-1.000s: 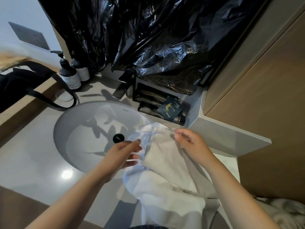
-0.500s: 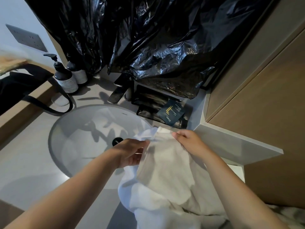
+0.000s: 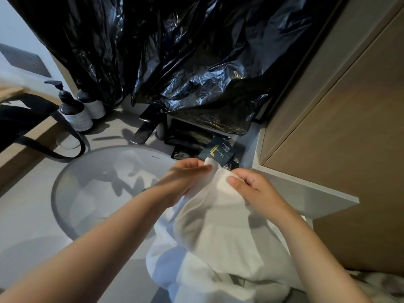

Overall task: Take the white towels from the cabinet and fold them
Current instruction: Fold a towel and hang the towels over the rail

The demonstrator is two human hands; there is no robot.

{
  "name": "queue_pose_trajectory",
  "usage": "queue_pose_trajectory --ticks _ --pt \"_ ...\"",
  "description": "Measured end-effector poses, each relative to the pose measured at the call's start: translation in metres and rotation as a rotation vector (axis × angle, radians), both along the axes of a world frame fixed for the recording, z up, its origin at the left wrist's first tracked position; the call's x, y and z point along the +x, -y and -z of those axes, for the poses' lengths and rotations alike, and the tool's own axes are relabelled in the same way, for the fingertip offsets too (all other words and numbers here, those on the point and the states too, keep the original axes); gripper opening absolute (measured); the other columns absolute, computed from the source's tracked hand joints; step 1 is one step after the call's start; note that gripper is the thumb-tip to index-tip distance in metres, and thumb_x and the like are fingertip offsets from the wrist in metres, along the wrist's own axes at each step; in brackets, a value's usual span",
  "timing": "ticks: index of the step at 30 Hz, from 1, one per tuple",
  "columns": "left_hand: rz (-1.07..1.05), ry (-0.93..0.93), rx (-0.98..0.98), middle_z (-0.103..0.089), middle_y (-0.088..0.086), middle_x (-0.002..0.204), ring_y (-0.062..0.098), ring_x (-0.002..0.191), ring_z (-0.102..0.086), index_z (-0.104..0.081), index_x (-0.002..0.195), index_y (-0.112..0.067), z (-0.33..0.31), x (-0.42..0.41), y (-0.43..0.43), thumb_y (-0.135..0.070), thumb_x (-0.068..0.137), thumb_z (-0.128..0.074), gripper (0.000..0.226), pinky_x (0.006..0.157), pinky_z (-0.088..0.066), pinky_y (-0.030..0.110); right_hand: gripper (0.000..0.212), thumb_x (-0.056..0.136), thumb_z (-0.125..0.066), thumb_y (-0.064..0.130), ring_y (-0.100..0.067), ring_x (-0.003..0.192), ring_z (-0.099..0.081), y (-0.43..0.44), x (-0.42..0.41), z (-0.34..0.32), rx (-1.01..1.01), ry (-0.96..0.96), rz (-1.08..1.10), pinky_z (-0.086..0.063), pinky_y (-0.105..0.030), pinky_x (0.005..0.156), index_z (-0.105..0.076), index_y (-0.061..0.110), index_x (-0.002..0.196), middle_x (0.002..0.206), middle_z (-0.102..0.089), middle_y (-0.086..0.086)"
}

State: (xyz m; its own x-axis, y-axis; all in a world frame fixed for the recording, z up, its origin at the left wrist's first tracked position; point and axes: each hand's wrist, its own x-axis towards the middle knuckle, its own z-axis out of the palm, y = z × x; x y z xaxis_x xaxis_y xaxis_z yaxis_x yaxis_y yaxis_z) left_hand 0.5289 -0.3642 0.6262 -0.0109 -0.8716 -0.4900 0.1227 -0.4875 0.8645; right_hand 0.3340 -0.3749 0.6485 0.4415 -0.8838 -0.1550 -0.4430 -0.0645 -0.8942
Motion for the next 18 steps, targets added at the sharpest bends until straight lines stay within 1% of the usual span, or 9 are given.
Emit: queue_pose_trajectory --ticks 2,3,6,7,9,11,12,15,18 --pt "0.030 -0.015 -0.012 -0.060 0.012 0.080 0.025 0.076 -0.051 -0.068 0.080 -0.017 -0.006 -0.005 -0.001 -0.036 0.076 -0.070 0.020 0.066 -0.036 0.035 0.028 0.101 -0.050 0.015 0.004 0.051 -0.043 0.000 0.003 -0.001 -0.019 0.031 0.036 -0.033 -0.011 0.053 -0.053 0.019 0.074 0.052 -0.046 0.022" --pt "0.030 -0.016 -0.008 -0.060 0.014 0.082 0.026 0.079 -0.051 -0.070 0.083 -0.015 -0.006 -0.006 -0.001 -0.036 0.076 -0.070 0.021 0.070 -0.036 0.039 0.031 0.102 -0.049 0.015 0.003 0.050 -0.041 0.000 0.002 -0.001 -0.017 0.072 0.073 -0.032 -0.013 0.052 -0.050 0.019 0.072 0.052 -0.046 0.021" --pt "-0.001 -0.041 -0.011 -0.065 0.017 0.086 0.027 0.082 -0.058 -0.070 0.095 -0.003 -0.004 -0.007 -0.001 -0.017 0.092 -0.063 0.016 0.078 -0.045 0.039 0.027 0.103 -0.046 0.024 0.004 0.057 -0.047 -0.002 0.003 -0.004 0.009 0.174 0.133 -0.039 -0.017 0.057 -0.058 0.021 0.079 0.060 -0.054 0.020" --pt "-0.002 -0.056 -0.009 -0.066 0.018 0.088 0.026 0.082 -0.060 -0.069 0.098 0.000 -0.003 -0.007 -0.001 -0.011 0.095 -0.058 0.016 0.078 -0.048 0.035 0.028 0.103 -0.046 0.027 0.002 0.058 -0.047 -0.002 0.006 -0.002 -0.004 0.145 0.112 -0.039 -0.020 0.059 -0.058 0.021 0.079 0.061 -0.054 0.019" --pt "0.021 -0.064 -0.018 -0.068 0.017 0.090 0.024 0.079 -0.064 -0.070 0.095 -0.003 -0.006 -0.009 0.000 -0.007 0.096 -0.055 0.015 0.074 -0.053 0.030 0.032 0.103 -0.047 0.030 -0.003 0.058 -0.041 -0.002 0.010 0.007 -0.052 0.052 0.079 -0.035 -0.029 0.058 -0.049 0.016 0.074 0.060 -0.045 0.015" --pt "0.010 -0.025 -0.018 -0.069 0.013 0.087 0.020 0.072 -0.064 -0.072 0.091 -0.008 -0.008 -0.009 0.000 -0.007 0.095 -0.057 0.015 0.065 -0.053 0.026 0.034 0.103 -0.048 0.027 -0.006 0.059 -0.037 0.000 0.013 0.015 -0.105 -0.004 0.089 -0.032 -0.032 0.060 -0.042 0.014 0.072 0.062 -0.039 0.011" --pt "-0.011 -0.015 -0.011 -0.068 0.012 0.087 0.020 0.072 -0.063 -0.071 0.093 -0.007 -0.008 -0.009 -0.001 -0.006 0.094 -0.059 0.013 0.065 -0.052 0.026 0.035 0.103 -0.048 0.026 -0.007 0.060 -0.036 0.001 0.012 0.019 -0.126 -0.016 0.094 -0.031 -0.033 0.060 -0.040 0.013 0.072 0.064 -0.037 0.010" --pt "-0.059 -0.034 -0.012 -0.065 0.017 0.092 0.026 0.082 -0.058 -0.068 0.102 0.001 -0.007 -0.010 -0.005 -0.008 0.091 -0.063 0.015 0.075 -0.048 0.033 0.036 0.103 -0.048 0.028 -0.008 0.062 -0.035 0.000 0.009 0.021 -0.152 -0.031 0.084 -0.030 -0.031 0.060 -0.038 0.015 0.071 0.065 -0.037 0.007" --pt "-0.015 -0.073 -0.038 -0.069 0.022 0.097 0.032 0.086 -0.061 -0.070 0.102 -0.001 -0.012 -0.011 -0.008 -0.016 0.093 -0.062 0.019 0.087 -0.051 0.044 0.035 0.103 -0.046 0.031 -0.004 0.060 -0.035 -0.001 0.010 0.023 -0.158 -0.075 0.087 -0.030 -0.023 0.058 -0.038 0.021 0.070 0.066 -0.038 0.009"
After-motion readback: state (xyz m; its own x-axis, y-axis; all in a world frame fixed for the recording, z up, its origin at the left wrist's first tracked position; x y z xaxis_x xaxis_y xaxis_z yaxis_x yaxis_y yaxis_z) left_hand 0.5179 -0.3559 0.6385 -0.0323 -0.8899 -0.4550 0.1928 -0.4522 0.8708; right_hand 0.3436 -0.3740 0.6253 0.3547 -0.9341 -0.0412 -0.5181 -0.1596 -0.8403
